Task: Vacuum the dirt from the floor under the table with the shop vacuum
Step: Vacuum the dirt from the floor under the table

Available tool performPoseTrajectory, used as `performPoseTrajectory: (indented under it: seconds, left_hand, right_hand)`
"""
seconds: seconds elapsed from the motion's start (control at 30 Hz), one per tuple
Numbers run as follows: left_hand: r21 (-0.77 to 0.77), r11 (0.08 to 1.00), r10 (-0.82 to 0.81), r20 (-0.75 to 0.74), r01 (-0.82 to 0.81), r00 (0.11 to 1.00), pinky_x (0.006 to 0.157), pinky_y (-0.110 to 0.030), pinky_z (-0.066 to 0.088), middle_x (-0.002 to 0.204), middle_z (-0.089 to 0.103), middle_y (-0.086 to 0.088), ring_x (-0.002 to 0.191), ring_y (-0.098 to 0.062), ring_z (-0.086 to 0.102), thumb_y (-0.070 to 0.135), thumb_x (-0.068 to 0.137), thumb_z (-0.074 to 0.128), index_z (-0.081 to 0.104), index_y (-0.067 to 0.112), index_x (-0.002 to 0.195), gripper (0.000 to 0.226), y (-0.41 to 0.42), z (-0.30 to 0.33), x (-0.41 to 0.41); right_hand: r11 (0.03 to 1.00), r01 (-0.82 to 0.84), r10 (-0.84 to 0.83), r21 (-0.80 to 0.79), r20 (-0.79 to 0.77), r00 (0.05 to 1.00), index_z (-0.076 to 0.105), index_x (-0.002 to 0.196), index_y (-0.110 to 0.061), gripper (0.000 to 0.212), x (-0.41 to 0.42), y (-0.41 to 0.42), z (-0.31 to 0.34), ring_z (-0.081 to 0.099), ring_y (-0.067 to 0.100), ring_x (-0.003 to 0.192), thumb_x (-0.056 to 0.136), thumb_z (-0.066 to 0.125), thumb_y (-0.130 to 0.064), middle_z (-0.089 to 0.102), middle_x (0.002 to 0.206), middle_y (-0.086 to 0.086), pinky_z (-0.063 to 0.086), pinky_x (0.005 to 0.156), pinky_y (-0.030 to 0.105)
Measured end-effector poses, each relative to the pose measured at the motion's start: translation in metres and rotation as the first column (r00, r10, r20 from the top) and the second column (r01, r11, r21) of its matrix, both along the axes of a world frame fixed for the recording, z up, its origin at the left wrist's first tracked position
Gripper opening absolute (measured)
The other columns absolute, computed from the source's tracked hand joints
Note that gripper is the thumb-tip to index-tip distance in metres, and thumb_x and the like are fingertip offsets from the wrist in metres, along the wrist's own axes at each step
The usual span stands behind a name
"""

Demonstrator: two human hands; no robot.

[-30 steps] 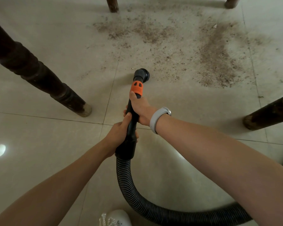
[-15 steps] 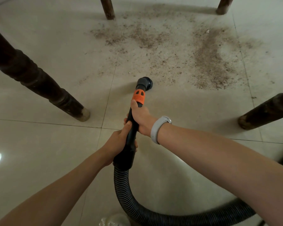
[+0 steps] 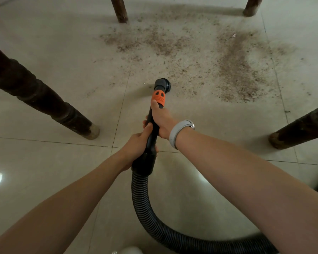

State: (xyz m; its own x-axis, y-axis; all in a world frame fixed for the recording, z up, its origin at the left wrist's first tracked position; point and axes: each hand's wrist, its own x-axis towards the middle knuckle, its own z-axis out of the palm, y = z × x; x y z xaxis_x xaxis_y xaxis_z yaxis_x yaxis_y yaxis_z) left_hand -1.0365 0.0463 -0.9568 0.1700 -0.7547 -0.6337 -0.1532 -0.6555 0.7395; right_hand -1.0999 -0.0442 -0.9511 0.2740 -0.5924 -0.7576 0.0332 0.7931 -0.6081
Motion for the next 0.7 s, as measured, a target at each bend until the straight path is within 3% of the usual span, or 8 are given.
performPoseTrajectory:
  seconds: [0.4,0.7]
  left_hand:
    - [0.034,0.994,-0.106,0.068,0.104,0.992,0.077,-0.037,0.054,0.068,0.068,-0.013,0.066,-0.024,0.067,0.052,0.097,0.029,0.064,0.005,0.073,0.064,0.05,-0.001,-0.009]
    - [0.035,0.984,-0.174,0.036,0.173,0.984,0.08,-0.037,0.054,0.07,0.07,-0.014,0.067,-0.023,0.068,0.054,0.097,0.029,0.065,0.006,0.068,0.066,0.042,0.001,-0.013]
  right_hand:
    - [0.996,0.039,-0.046,0.076,0.096,0.994,0.041,0.083,-0.01,0.029,-0.023,0.052,-0.007,0.051,0.021,0.055,0.1,0.041,-0.034,0.047,0.07,0.008,0.049,0.058,0.034]
    - [0.991,0.13,-0.131,0.021,0.015,0.991,0.043,0.079,-0.009,0.035,-0.029,0.053,-0.007,0.052,0.02,0.054,0.1,0.04,-0.037,0.048,0.068,0.007,0.049,0.057,0.033]
